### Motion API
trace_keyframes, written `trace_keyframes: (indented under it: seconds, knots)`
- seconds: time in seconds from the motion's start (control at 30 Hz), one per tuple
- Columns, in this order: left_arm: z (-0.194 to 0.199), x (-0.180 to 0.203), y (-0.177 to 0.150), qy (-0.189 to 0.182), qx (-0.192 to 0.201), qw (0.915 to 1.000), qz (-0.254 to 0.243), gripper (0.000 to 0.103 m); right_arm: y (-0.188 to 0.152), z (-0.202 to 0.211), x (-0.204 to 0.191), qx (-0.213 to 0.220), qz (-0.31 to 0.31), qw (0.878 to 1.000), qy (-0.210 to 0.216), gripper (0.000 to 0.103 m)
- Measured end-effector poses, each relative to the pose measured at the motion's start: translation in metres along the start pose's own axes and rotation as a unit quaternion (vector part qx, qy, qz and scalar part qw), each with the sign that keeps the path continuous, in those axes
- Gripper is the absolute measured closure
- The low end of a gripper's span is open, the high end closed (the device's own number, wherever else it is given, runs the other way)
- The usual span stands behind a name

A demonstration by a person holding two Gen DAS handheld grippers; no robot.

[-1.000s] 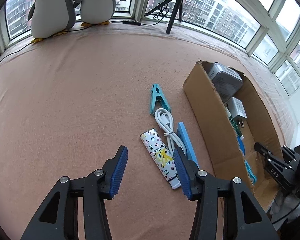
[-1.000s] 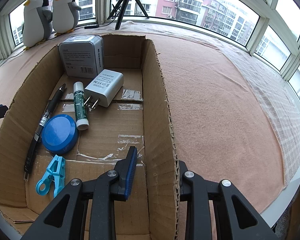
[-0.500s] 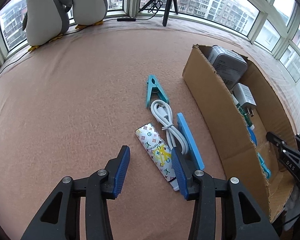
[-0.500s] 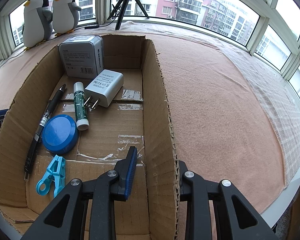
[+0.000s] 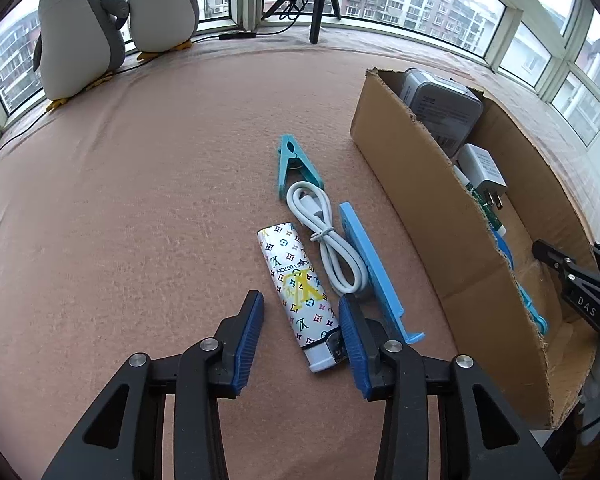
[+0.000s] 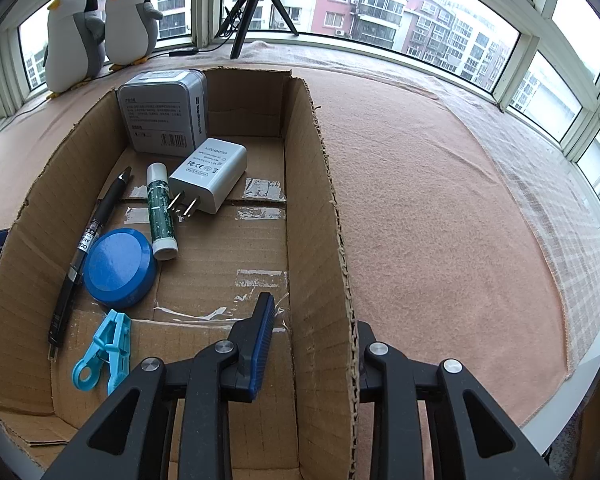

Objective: Organize rigid objects
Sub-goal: 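Move the left tool to the white patterned tube and grasp it, then lift the patterned tube, lower it into the box and release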

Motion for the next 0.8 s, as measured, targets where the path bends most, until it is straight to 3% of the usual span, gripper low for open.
trace_keyframes:
  seconds: [0.4,0.5,0.8]
  knots:
    - [-0.013,-0.007,0.011,0.022,0.002,0.9992,-0.033,0.063,0.000,0.000,0.000,0.000,0.000,1.000,0.000,0.078]
    - [-0.017,-0.009,0.016,0.020,0.002,0.9993,-0.030,0.075,0.000,0.000,0.000,0.000,-0.001,1.000,0.000,0.078]
    - [-0.013,-0.016,0.013,0.020,0.004,0.9995,-0.025,0.078,0.000,0.000,0.000,0.000,-0.001,1.000,0.000,0.078]
Point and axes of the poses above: each gripper's, at about its wrist camera, not at the fingertips, and z roughly against the way its jaws point, x to its right, y to its top, the point moved 3 cm from there along -z, roughly the way its jaws point, and after that the axes turned 14 degrees about x, right-handed, at the moved point
